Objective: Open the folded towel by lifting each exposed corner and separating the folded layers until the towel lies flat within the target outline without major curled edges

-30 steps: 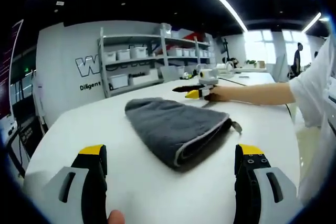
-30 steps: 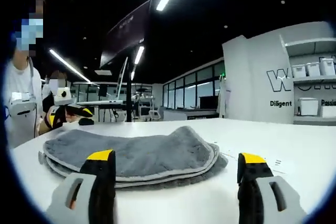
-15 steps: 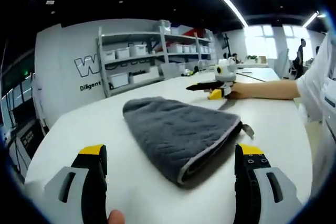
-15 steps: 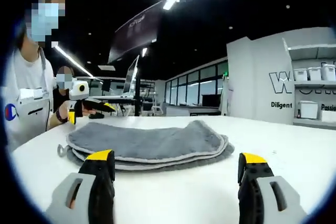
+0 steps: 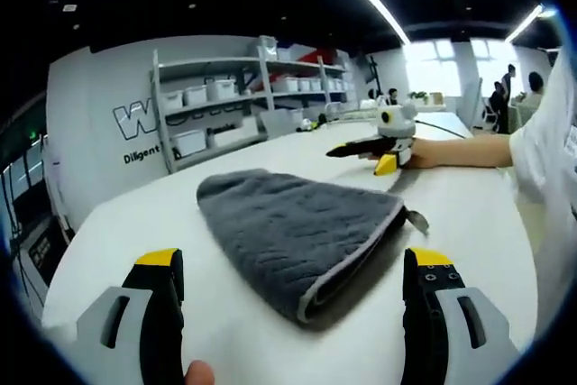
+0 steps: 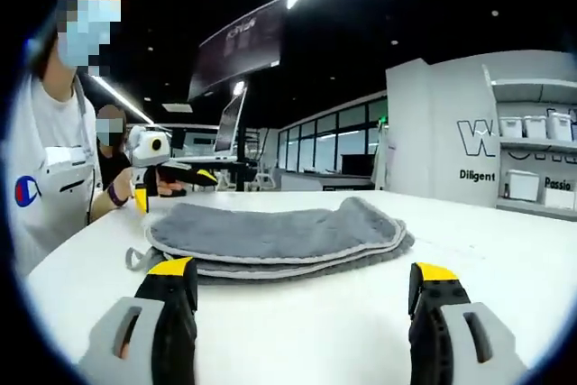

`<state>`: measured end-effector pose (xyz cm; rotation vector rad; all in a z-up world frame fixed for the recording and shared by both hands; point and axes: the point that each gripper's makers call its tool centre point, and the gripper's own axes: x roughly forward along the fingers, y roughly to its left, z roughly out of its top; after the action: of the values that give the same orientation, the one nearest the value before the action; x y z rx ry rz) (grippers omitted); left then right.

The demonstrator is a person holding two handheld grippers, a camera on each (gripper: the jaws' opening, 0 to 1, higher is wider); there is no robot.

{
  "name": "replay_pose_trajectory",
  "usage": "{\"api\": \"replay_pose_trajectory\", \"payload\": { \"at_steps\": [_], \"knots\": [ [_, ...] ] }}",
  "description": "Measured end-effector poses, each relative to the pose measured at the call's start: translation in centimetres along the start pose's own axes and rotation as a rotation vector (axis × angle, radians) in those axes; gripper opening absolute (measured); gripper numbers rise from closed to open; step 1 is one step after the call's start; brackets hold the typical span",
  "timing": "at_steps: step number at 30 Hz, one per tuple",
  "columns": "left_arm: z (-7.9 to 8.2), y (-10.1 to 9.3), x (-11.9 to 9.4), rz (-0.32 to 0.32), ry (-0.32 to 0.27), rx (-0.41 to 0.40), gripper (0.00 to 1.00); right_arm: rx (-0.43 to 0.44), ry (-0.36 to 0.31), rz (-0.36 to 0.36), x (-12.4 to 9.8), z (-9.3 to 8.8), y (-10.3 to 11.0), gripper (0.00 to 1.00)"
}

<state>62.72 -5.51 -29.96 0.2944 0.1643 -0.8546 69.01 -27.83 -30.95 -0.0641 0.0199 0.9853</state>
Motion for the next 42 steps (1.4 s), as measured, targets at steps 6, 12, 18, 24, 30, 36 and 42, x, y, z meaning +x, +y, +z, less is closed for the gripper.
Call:
{"api": "replay_pose_trajectory", "payload": {
  "at_steps": [6,12,18,24,30,36,42],
  "knots": [
    [0.7,0.0,-0.3,0.038,-0.011,0.029,1.0,0.02,-0.022,0.005,-0.5,0.3,0.9,0.99],
    [1.5,-1.0,-0.2,0.073,-0.012,0.048,1.0,0.031,-0.023,0.017,-1.0,0.3,2.0,0.99],
    [2.3,-3.0,0.3,0.111,-0.018,0.049,1.0,0.035,-0.017,0.05,-1.4,0.1,3.2,0.99],
    [3.2,-4.8,1.5,0.171,-0.008,0.08,1.0,0.032,0.001,0.104,-2.1,-0.1,4.5,0.99],
    [4.1,-6.5,3.1,0.215,-0.009,0.069,1.0,0.048,-0.013,0.169,-2.8,0.0,5.7,0.99],
    [4.7,-7.6,4.7,0.26,0.008,0.089,1.0,0.032,-0.001,0.224,-3.5,-0.2,6.9,0.99],
    [5.4,-8.3,6.6,0.329,0.053,0.163,0.93,0.035,-0.028,0.245,-3.8,0.2,7.3,0.99]
  ]
}}
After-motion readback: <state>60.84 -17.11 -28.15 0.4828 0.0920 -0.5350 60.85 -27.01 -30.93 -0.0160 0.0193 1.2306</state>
